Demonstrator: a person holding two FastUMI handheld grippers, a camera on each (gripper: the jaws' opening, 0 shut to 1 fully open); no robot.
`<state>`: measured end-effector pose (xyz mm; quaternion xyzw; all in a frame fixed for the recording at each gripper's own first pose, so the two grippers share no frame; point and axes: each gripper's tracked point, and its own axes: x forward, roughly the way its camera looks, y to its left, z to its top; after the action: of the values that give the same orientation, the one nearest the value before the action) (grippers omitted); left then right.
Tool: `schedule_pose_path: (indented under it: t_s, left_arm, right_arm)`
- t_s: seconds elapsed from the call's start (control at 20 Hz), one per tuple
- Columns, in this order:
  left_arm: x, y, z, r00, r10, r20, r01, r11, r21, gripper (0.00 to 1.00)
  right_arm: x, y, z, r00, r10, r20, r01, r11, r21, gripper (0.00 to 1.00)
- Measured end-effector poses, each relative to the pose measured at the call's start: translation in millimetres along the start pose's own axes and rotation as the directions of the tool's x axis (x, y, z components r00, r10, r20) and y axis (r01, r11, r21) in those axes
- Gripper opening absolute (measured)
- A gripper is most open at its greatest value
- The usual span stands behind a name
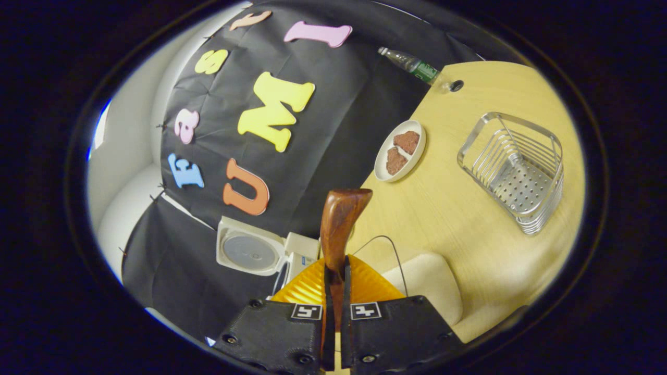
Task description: Close the left gripper, press the button to open the rice cooker; take a wooden spoon from the chopstick holder with the right hand, scoop a spoonful of rice and pour it into the rice cooker, then put the wooden spoon back into the chopstick holder.
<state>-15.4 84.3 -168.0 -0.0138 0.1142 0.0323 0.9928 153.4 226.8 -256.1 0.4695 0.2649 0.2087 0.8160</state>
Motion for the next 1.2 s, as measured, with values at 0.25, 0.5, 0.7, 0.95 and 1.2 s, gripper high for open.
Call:
schedule_pose_path:
  t_s: [0.25,0.5,0.7,0.95,1.2]
  left_arm:
    - [-6.3,-2.4,4.2,1.0,-0.007,0.015,0.007,1.0,-0.011,0.93]
    - [-15.2,-3.4,4.8,1.0,-0.018,0.021,0.018,1.0,-0.009,0.93]
    - [-25.3,0.3,10.6,0.999,-0.024,0.047,0.024,1.0,-0.006,0.93]
    - [-39.5,6.9,18.7,0.997,-0.031,0.076,0.03,1.0,0.01,0.93]
    - [-48.2,20.6,17.2,0.997,-0.009,0.07,0.006,0.999,0.044,0.93]
  right_arm:
    - [-11.2,18.3,12.3,0.994,0.107,-0.008,-0.103,0.971,0.216,0.09]
    - [-10.6,23.5,39.3,0.992,0.125,0.025,-0.124,0.903,0.412,0.09]
    - [-15.3,37.3,49.3,0.989,0.133,0.06,-0.146,0.881,0.45,0.1]
    - [0.2,78.9,35.9,0.984,0.176,0.011,-0.163,0.889,0.427,0.1]
    - [45.0,131.1,14.9,0.983,0.171,-0.063,-0.143,0.937,0.32,0.1]
